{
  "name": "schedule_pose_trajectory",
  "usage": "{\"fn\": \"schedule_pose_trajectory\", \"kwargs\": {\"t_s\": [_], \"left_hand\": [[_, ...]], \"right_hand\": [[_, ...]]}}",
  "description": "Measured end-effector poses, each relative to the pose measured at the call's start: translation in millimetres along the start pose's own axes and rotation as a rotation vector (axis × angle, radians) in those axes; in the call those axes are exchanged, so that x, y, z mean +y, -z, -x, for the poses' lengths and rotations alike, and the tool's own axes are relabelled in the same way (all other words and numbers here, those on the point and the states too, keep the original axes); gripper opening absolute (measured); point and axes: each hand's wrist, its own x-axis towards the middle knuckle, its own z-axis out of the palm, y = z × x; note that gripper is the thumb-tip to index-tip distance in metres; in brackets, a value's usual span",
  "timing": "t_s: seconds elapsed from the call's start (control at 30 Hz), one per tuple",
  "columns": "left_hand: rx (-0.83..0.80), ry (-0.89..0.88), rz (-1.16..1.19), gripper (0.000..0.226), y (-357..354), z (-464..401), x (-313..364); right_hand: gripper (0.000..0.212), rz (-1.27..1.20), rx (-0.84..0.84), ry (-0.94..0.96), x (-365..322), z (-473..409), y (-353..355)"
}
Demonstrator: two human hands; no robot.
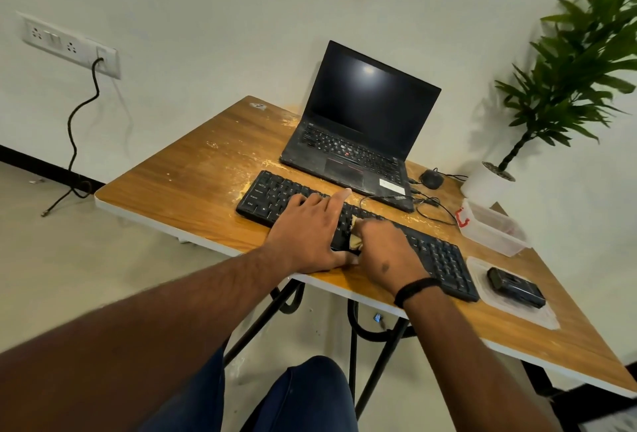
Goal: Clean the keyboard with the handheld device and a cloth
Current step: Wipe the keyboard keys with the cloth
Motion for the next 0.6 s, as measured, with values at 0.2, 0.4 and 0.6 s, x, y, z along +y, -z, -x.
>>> {"fn": "schedule_pose_trajectory", "kwargs": {"t_s": [0.2, 0.4, 0.6], "left_hand": [[0.002, 0.002, -0.002, 0.118, 1, 0, 1], [0.012, 0.002, 0.016, 0.117, 0, 1, 0], [0.013, -0.001, 0.029, 0.118, 0, 0, -1]], "right_hand": [[0.041, -0.279, 0.014, -0.038, 21, 19, 17], [0.019, -0.065, 0.053, -0.157, -5, 22, -7], [0.015, -0.113, 0.035, -0.129, -7, 28, 1]]}}
